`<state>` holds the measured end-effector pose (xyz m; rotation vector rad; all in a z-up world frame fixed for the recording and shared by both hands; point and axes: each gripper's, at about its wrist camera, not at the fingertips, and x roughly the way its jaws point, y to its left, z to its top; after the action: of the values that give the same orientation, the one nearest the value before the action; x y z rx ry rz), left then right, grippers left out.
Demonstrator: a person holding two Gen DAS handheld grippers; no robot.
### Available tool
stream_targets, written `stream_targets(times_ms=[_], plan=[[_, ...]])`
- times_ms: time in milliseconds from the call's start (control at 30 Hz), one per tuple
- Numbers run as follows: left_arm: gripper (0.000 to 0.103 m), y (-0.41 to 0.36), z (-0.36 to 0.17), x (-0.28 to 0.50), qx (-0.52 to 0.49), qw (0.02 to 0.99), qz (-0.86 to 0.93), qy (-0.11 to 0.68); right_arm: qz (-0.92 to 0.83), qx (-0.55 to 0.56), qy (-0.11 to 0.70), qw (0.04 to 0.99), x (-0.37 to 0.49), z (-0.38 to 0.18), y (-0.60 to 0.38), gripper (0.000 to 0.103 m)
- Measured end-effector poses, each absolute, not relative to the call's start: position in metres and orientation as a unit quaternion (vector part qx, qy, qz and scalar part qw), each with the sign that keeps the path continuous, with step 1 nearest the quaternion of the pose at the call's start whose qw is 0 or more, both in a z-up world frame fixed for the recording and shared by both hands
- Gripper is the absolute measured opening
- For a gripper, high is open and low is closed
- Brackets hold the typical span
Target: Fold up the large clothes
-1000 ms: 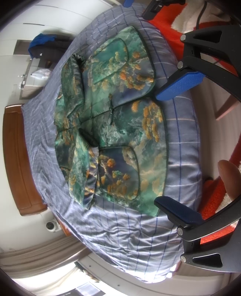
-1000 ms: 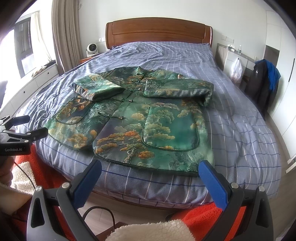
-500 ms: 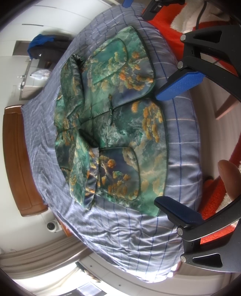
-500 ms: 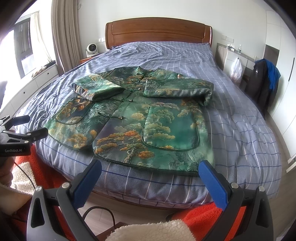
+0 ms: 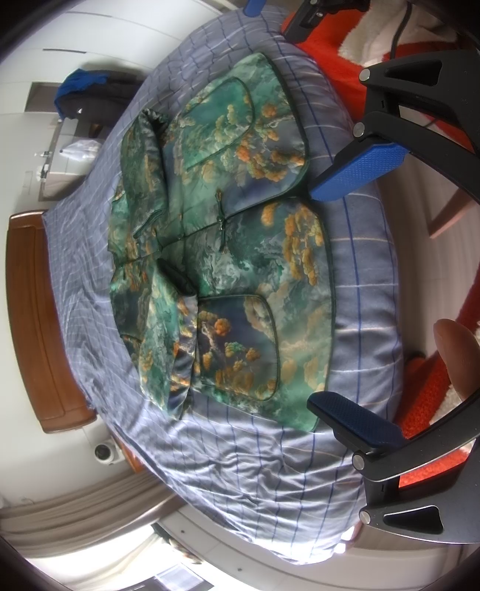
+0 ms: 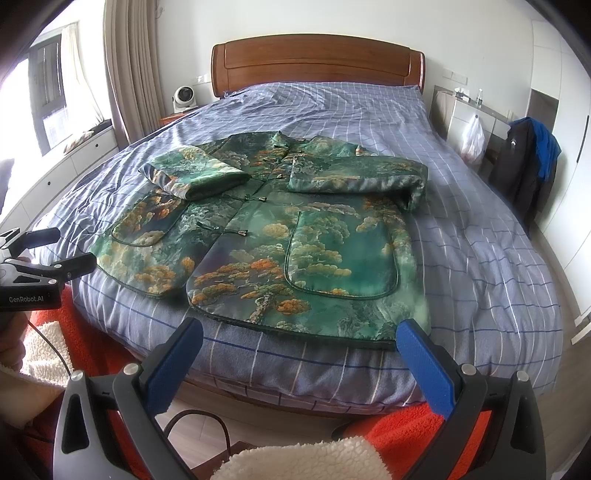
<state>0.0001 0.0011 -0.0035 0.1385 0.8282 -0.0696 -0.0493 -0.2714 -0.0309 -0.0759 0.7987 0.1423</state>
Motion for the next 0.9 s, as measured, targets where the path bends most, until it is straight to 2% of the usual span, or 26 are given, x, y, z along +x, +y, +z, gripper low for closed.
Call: stream_targets(times_ms=[900], plan=[[0.103, -0.0006, -0.0047, 0.0007, 0.065, 0.910, -0.035, 0.408, 0.071, -0.037, 0.389, 0.918, -0.0499, -0.0331, -0.2700, 0.103]])
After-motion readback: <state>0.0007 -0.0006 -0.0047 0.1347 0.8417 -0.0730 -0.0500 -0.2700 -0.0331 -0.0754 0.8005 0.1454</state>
